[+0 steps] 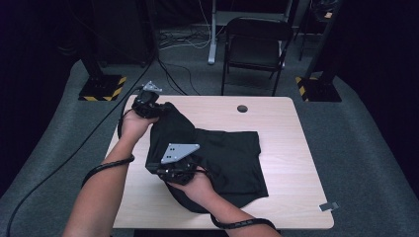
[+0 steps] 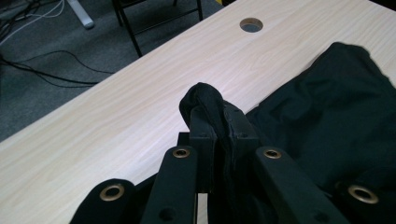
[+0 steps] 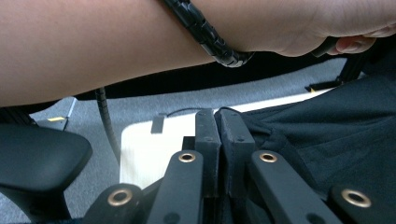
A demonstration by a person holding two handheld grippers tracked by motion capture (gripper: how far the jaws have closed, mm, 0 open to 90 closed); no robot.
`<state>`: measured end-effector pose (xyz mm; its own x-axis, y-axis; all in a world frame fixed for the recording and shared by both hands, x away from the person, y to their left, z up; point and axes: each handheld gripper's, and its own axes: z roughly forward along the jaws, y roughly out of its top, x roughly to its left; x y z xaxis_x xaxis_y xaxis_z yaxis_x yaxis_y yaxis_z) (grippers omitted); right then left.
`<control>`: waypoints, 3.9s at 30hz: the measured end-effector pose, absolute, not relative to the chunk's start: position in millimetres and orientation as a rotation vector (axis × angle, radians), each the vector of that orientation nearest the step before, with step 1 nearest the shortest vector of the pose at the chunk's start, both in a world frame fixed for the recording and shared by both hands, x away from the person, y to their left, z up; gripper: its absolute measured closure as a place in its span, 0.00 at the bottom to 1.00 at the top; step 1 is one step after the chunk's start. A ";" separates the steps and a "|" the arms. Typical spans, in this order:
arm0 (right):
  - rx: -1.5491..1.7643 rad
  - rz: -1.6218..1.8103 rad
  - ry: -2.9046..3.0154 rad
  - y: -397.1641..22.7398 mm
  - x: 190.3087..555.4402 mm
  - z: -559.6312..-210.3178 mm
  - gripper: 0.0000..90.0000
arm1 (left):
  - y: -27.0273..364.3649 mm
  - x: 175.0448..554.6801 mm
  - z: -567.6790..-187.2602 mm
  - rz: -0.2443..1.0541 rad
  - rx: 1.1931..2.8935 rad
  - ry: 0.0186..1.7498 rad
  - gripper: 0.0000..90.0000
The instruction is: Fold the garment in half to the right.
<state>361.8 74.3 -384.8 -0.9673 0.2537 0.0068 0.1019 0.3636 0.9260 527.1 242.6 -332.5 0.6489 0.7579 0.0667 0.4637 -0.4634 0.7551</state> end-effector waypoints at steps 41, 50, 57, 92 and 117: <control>0.383 1.811 2.382 29.1 361.2 -377.4 0.96 | 204.0 531.7 -321.0 0.505 2.125 0.964 0.93; 0.409 1.825 2.359 14.1 358.2 -379.5 0.96 | 190.8 531.3 -322.3 0.502 2.115 0.949 0.93; 0.426 1.823 2.355 5.0 358.2 -382.6 0.96 | 179.5 533.3 -327.3 0.487 2.114 0.947 0.93; 0.487 1.808 2.338 -20.9 354.2 -392.7 0.96 | 146.5 536.1 -340.7 0.460 2.116 0.902 0.93; 0.528 1.733 2.349 -47.5 349.3 -406.0 0.96 | 120.2 538.3 -357.0 0.422 2.105 0.884 0.93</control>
